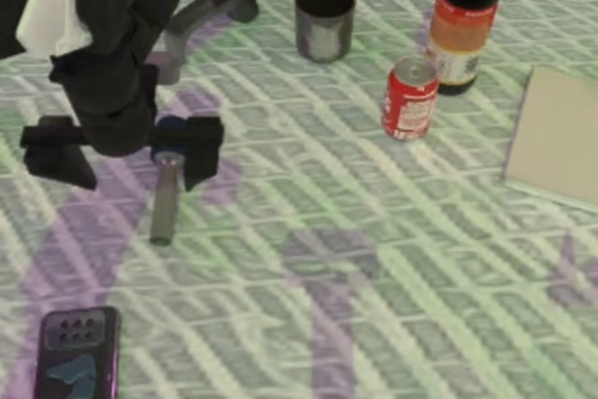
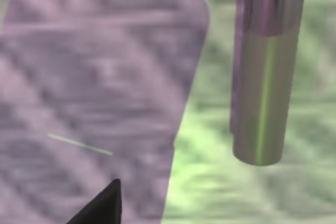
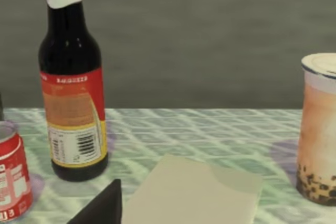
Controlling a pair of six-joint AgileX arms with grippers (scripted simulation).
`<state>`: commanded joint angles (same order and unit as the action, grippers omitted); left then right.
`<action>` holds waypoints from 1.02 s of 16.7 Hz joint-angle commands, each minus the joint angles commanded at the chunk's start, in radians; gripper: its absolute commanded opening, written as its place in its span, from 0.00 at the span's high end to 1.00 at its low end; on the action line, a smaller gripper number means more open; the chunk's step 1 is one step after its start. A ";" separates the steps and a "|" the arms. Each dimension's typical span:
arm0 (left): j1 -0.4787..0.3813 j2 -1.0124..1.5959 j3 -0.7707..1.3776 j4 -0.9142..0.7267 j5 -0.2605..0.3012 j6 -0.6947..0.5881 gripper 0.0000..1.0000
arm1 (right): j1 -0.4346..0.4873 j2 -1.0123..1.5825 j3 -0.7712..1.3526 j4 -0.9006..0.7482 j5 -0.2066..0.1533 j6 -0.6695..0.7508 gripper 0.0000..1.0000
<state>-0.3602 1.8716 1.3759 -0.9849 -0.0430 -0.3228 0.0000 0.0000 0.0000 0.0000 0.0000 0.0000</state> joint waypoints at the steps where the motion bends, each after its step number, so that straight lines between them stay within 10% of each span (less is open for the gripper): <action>1: 0.005 -0.002 -0.003 0.002 0.000 0.001 0.00 | 0.000 0.000 0.000 0.000 0.000 0.000 0.00; 17: 0.014 0.189 -0.162 0.352 0.003 0.016 0.08 | 0.000 0.000 0.000 0.000 0.000 0.000 0.00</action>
<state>-0.3465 2.0607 1.2140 -0.6332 -0.0403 -0.3064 0.0000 0.0000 0.0000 0.0000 0.0000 0.0000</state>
